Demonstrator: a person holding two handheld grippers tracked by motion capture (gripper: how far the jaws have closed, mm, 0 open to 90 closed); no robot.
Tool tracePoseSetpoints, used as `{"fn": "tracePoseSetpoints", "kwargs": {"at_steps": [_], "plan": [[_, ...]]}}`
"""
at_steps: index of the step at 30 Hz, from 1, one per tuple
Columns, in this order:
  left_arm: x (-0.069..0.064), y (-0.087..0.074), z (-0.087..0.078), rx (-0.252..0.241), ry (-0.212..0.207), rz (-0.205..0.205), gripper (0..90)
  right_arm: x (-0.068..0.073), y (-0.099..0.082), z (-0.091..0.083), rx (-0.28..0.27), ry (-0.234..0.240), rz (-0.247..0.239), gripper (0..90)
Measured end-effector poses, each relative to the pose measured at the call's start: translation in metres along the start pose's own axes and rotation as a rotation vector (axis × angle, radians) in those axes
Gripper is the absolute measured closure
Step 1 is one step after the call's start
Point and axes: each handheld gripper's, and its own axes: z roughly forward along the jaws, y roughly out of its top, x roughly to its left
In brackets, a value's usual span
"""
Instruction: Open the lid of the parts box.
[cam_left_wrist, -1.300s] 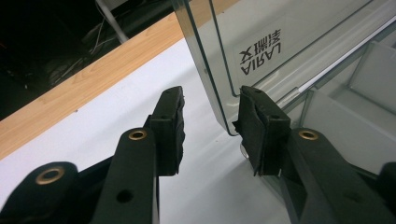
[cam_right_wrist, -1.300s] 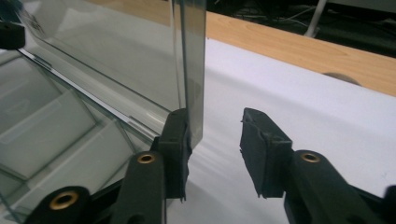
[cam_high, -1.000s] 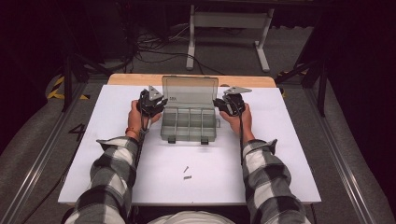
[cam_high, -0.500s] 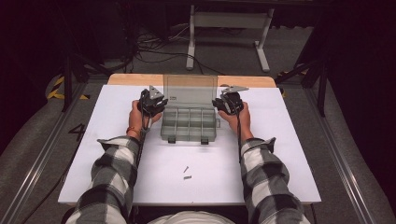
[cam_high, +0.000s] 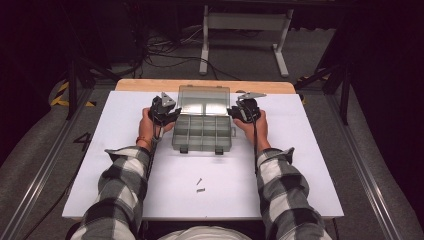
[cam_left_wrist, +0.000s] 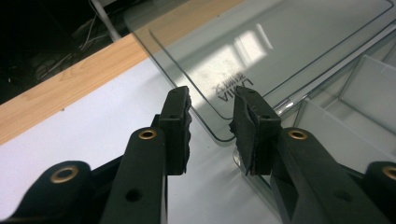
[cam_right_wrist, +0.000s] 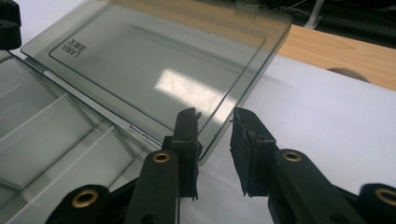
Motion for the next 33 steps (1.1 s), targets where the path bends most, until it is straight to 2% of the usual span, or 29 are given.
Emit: {"fn": "tracePoseSetpoints", "kwargs": {"at_steps": [7, 10, 12, 13, 14, 15, 17, 18, 20, 22, 25, 29, 31, 33], "plan": [[0.0, 0.0, -0.003, -0.002, -0.015, 0.009, 65.5, 0.001, -0.004, -0.003, 0.007, -0.011, -0.011, 70.6], [-0.001, 0.0, -0.006, 0.005, -0.019, 0.02, 63.2, 0.003, -0.004, -0.006, 0.003, -0.025, -0.043, 70.4], [-0.002, 0.001, -0.008, 0.01, -0.027, 0.036, 62.2, 0.004, -0.004, -0.01, -0.009, -0.016, -0.051, 69.6], [-0.003, 0.001, -0.01, 0.011, -0.028, 0.059, 61.8, 0.004, -0.004, -0.012, -0.019, -0.012, -0.056, 69.4], [-0.003, 0.001, -0.01, 0.011, -0.028, 0.059, 61.1, 0.004, -0.004, -0.012, -0.019, -0.012, -0.056, 69.4], [-0.004, 0.0, -0.011, 0.011, -0.027, 0.062, 60.4, 0.006, -0.004, -0.016, -0.031, -0.008, -0.078, 69.0], [-0.006, 0.0, -0.015, 0.004, -0.039, 0.08, 60.1, 0.007, -0.005, -0.018, -0.036, -0.008, -0.092, 68.9], [-0.008, -0.001, -0.019, -0.002, -0.039, 0.101, 58.7, 0.008, -0.006, -0.023, -0.05, -0.002, -0.112, 68.5], [-0.01, -0.002, -0.022, -0.008, -0.039, 0.112, 57.6, 0.008, -0.006, -0.024, -0.056, 0.005, -0.111, 68.4], [-0.011, -0.002, -0.026, -0.003, -0.021, 0.158, 51.6, 0.01, -0.008, -0.03, -0.072, 0.006, -0.129, 67.9], [-0.011, -0.003, -0.032, -0.026, -0.039, 0.151, 49.1, 0.012, -0.009, -0.036, -0.094, 0.017, -0.149, 67.5], [-0.009, -0.006, -0.043, -0.091, -0.074, 0.142, 44.3, 0.015, -0.011, -0.044, -0.117, 0.029, -0.179, 66.0], [-0.008, -0.006, -0.045, -0.098, -0.079, 0.147, 40.1, 0.015, -0.012, -0.047, -0.124, 0.03, -0.183, 65.1], [-0.008, -0.007, -0.051, -0.119, -0.085, 0.136, 38.7, 0.015, -0.013, -0.051, -0.138, 0.034, -0.181, 63.8]]}}
